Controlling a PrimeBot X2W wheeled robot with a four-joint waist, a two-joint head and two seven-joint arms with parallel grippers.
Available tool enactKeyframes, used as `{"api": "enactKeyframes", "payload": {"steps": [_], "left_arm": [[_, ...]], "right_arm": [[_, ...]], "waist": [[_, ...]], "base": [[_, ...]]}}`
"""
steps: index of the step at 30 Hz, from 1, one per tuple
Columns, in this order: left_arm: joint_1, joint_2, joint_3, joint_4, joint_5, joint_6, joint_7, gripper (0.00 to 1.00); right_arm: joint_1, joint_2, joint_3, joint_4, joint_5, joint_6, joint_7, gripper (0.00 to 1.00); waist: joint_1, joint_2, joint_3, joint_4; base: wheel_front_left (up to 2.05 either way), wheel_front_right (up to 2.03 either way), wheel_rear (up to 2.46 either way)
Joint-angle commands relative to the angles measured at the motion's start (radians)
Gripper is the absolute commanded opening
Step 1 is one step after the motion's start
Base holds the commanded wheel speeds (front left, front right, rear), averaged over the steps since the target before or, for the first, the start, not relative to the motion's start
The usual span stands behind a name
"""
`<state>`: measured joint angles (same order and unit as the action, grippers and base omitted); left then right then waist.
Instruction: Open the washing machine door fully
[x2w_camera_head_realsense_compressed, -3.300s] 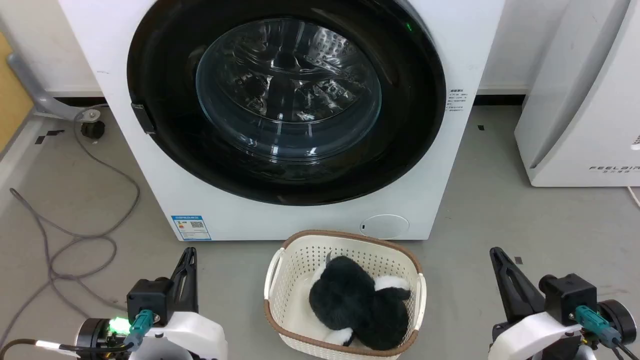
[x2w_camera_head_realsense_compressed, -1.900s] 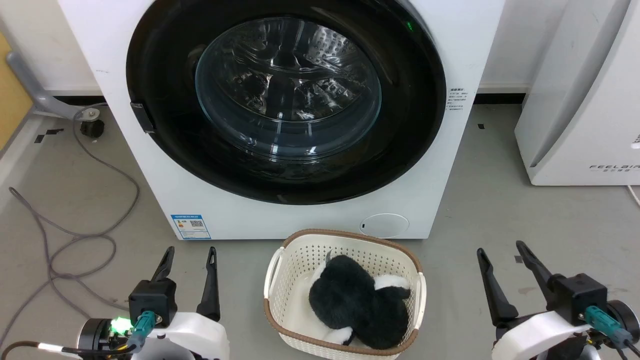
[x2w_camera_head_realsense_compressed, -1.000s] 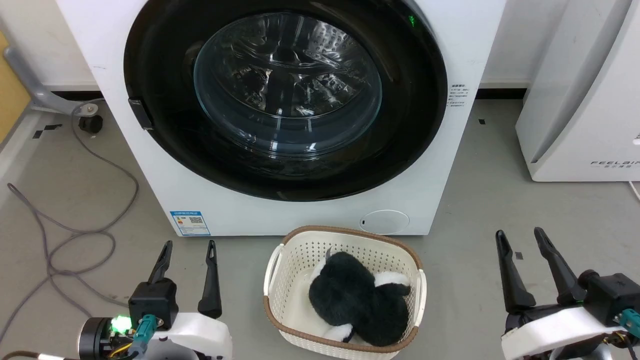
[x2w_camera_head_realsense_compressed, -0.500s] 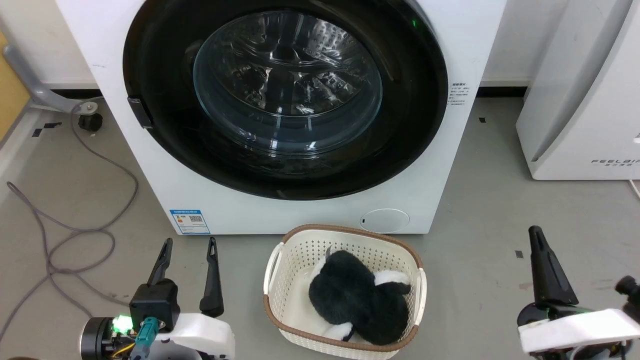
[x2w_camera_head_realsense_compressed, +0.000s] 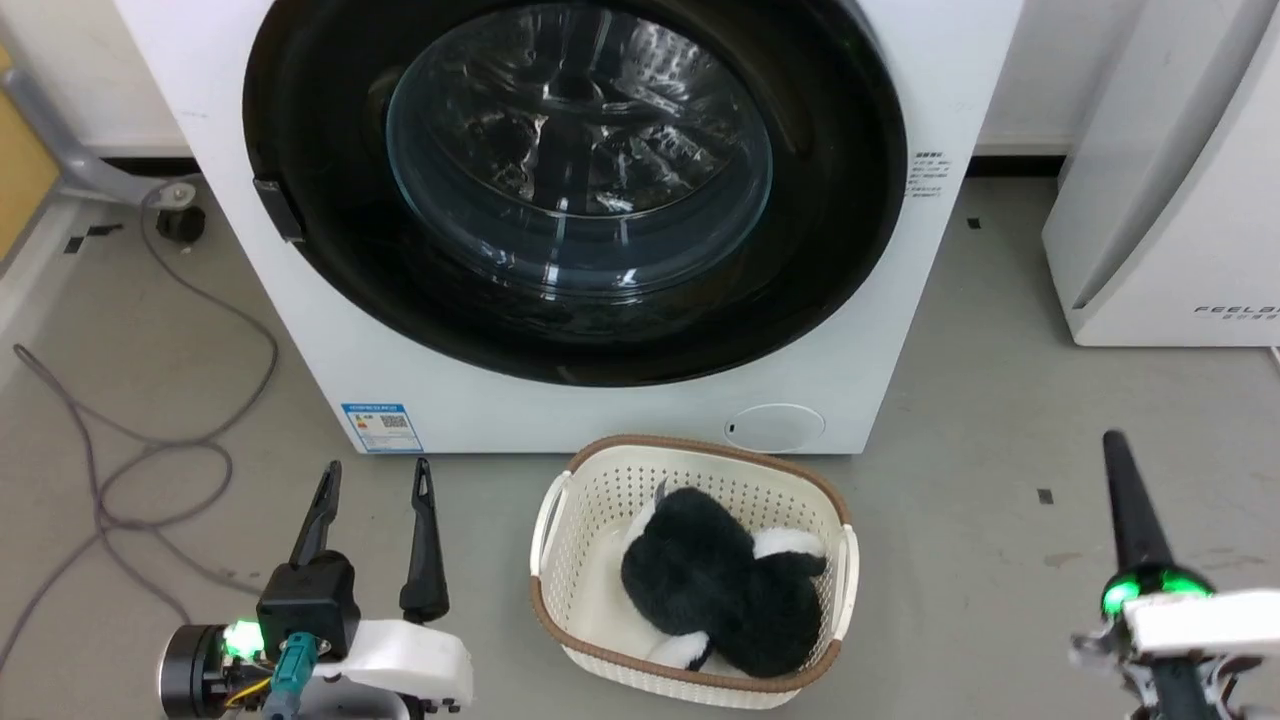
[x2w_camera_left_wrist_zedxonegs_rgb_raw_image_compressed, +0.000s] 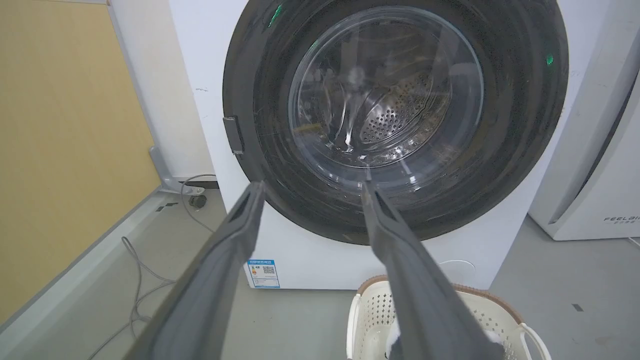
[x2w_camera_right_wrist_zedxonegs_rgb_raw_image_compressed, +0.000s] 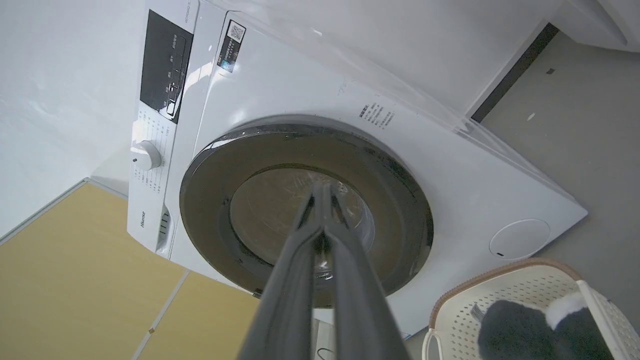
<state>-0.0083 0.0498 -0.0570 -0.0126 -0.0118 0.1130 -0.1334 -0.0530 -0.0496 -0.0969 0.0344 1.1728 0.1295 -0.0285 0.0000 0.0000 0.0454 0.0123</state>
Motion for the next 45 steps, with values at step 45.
{"api": "enactKeyframes", "payload": {"steps": [45], "left_arm": [[-0.231,0.0,-0.094,-0.045,-0.026,0.106,-0.101,1.0]], "right_arm": [[-0.976,-0.27,0.063,0.713,0.291,0.001,0.102,0.0]], "waist": [[0.0,0.0,0.339,0.141]], "base": [[0.0,0.0,0.0]]}}
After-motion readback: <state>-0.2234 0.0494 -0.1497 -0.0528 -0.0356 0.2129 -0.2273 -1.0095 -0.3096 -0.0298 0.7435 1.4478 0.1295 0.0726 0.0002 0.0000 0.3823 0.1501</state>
